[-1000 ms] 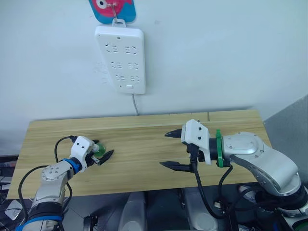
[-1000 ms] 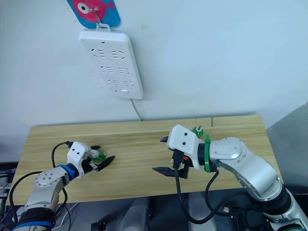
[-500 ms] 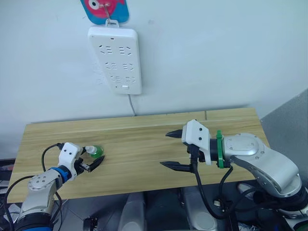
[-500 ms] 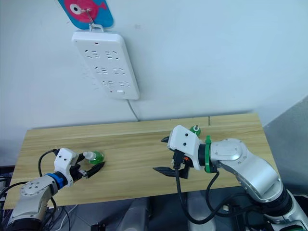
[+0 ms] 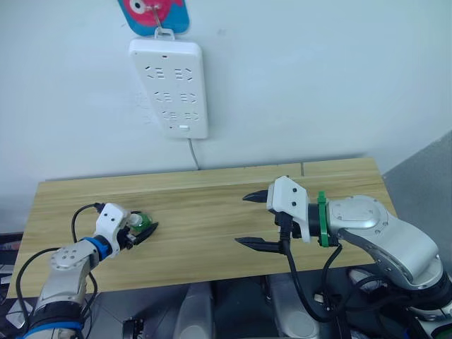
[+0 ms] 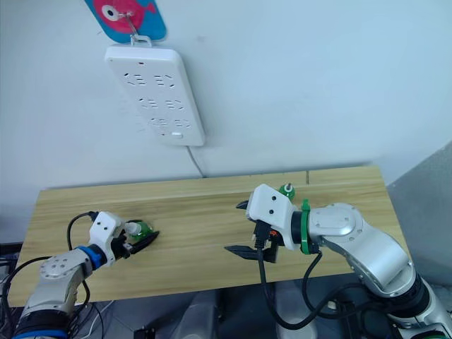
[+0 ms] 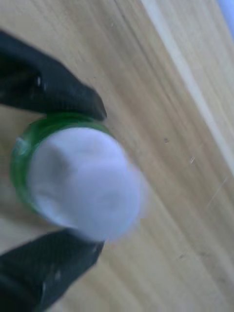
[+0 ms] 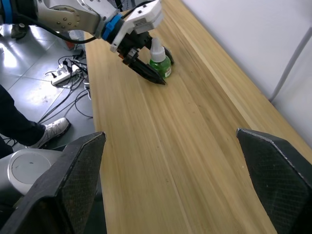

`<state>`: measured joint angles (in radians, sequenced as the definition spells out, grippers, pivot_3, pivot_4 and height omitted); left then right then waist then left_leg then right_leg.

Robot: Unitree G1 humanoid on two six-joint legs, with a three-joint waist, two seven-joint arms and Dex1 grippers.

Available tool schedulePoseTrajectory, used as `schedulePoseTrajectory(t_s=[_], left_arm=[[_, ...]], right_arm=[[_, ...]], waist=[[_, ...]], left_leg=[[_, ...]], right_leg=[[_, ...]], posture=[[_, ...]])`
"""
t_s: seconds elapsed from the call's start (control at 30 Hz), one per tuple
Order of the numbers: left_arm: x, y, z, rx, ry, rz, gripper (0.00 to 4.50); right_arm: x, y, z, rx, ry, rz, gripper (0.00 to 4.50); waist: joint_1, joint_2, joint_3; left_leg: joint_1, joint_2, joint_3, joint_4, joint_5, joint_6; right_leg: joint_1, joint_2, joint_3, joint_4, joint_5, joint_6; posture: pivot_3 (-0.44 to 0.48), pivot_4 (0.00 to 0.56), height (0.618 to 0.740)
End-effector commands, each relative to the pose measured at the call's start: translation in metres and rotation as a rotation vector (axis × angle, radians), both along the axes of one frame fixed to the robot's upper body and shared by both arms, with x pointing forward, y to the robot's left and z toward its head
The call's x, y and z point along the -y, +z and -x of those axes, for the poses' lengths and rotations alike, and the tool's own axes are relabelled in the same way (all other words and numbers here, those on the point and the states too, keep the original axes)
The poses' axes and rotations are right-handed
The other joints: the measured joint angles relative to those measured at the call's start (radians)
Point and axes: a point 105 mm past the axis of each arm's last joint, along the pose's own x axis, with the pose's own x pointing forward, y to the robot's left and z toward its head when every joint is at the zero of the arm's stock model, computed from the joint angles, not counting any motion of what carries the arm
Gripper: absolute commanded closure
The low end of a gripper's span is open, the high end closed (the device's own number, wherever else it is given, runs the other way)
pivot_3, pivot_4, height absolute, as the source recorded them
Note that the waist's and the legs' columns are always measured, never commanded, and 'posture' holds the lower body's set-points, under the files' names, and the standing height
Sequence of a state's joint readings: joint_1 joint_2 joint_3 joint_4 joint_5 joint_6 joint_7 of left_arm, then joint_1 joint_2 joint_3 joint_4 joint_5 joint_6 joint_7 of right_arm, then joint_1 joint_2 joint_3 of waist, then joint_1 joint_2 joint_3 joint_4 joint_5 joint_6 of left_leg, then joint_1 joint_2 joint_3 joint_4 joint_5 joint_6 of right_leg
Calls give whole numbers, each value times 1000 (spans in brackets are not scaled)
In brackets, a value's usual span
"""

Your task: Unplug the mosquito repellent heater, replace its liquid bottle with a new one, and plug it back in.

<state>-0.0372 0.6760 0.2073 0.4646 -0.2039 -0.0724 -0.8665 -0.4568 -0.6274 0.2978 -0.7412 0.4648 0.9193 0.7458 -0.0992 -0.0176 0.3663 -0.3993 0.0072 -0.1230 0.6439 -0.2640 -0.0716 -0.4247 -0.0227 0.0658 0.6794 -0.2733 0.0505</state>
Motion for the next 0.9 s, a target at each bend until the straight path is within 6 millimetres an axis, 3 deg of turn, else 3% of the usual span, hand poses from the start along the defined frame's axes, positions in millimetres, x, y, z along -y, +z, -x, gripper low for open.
schedulePoseTrajectory(t_s=[0.03,0.17,0.23,0.4,0.53,0.57,0.63,0.67,0.77,0.9], left_arm=[[-10,-11,19,-59,16,-17,2246],[-5,-4,21,-52,-26,-5,2245],[11,7,14,-27,-103,12,2245],[81,48,-2,29,-383,115,2245],[87,52,-2,16,-399,125,2245],[119,73,-7,25,-556,154,2245],[163,105,-3,20,-817,157,2245],[174,113,0,1,-902,145,2245],[181,122,1,-39,-980,118,2245],[190,136,1,-61,-1049,90,2245]], right_arm=[[-5,8,10,51,47,-19,0],[-6,10,3,65,35,-27,0],[-6,11,1,70,30,-33,0],[-9,14,3,56,40,-74,0],[-9,14,3,52,41,-80,0],[-14,19,-1,8,13,-123,0],[-21,31,-6,-77,-19,-200,0],[-24,33,-7,-93,-21,-210,0],[-30,34,-12,-91,-28,-192,0],[-41,29,-20,-101,-47,-161,0]], waist=[[0,0,0],[0,0,0],[0,0,0],[17,-1,-1],[1,-3,-2],[-6,-4,-6],[-5,-5,-9],[-3,-8,-11],[-13,-13,-36],[-41,-12,-47]], left_leg=[[0,1,0,0,0,0],[0,2,0,0,0,0],[0,2,0,0,0,0],[-2,0,-1,1,1,-3],[-3,1,1,1,2,-4],[-2,1,2,0,2,-4],[-2,2,0,0,3,-5],[-4,1,-2,2,4,-7],[-22,3,-6,2,14,-22],[-20,3,-5,0,14,-21]], right_leg=[[0,0,0,0,0,0],[-1,1,0,0,-1,1],[-1,1,0,0,-1,1],[-1,2,-2,-1,0,0],[-1,2,-2,-1,2,-3],[-1,2,-1,-1,2,-3],[-2,2,-3,1,2,-4],[-2,4,-6,2,4,-6],[-16,6,-17,1,11,-11],[-16,6,-19,1,11,-11]], posture=[[-135,386,720],[-134,377,720],[-131,366,720],[-140,336,720],[-140,336,720],[-172,269,720],[-183,249,720],[-198,229,720],[-207,219,720],[-212,190,720]])
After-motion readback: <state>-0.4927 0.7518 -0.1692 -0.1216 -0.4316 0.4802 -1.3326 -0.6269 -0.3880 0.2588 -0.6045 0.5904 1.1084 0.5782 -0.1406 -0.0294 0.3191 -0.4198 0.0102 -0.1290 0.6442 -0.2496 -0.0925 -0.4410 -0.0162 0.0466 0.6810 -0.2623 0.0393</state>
